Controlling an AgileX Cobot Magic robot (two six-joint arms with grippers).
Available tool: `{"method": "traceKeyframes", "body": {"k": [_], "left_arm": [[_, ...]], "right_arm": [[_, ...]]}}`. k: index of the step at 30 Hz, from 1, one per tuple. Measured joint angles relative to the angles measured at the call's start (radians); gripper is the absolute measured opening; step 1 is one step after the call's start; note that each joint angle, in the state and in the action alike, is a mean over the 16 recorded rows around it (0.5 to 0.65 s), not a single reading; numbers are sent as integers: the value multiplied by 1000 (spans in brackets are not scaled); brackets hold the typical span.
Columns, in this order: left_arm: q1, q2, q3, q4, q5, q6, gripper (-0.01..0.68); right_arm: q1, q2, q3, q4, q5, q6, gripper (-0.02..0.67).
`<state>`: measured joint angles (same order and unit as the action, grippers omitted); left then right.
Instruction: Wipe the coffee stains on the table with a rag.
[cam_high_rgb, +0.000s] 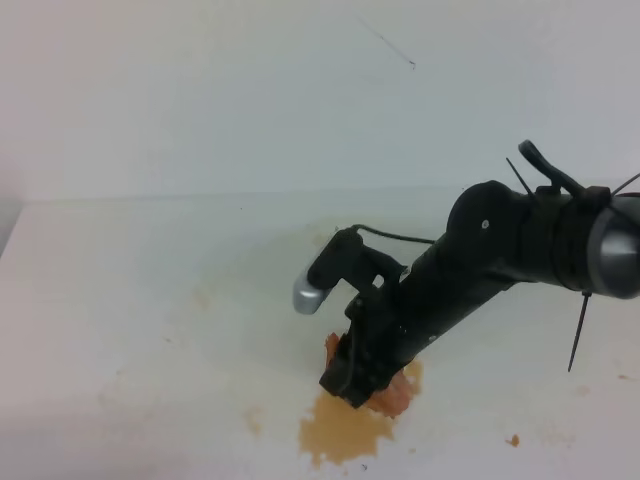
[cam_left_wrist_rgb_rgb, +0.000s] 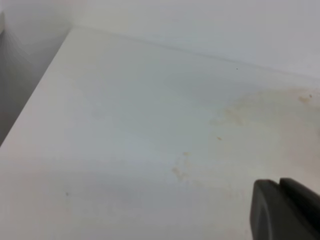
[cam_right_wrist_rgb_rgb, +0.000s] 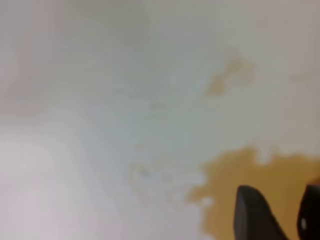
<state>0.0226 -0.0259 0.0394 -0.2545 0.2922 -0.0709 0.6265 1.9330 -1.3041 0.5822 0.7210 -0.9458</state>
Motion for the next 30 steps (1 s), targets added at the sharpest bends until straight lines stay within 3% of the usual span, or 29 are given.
{"method": "traceKeyframes", "body": {"k": [9,16,20,30], "left_arm": [[0,2,-2,0,1,0,0],[0,2,-2,0,1,0,0],[0,0,0,0,0,0,1],[0,0,0,0,0,0,1]], "right_arm": [[4,32,-1,-159,-167,73,319],[4,80,-1,-183,-217,82,374],[4,99,-1,-178,-224,82,344],[5,70,-1,-172,-211,76,183]]}}
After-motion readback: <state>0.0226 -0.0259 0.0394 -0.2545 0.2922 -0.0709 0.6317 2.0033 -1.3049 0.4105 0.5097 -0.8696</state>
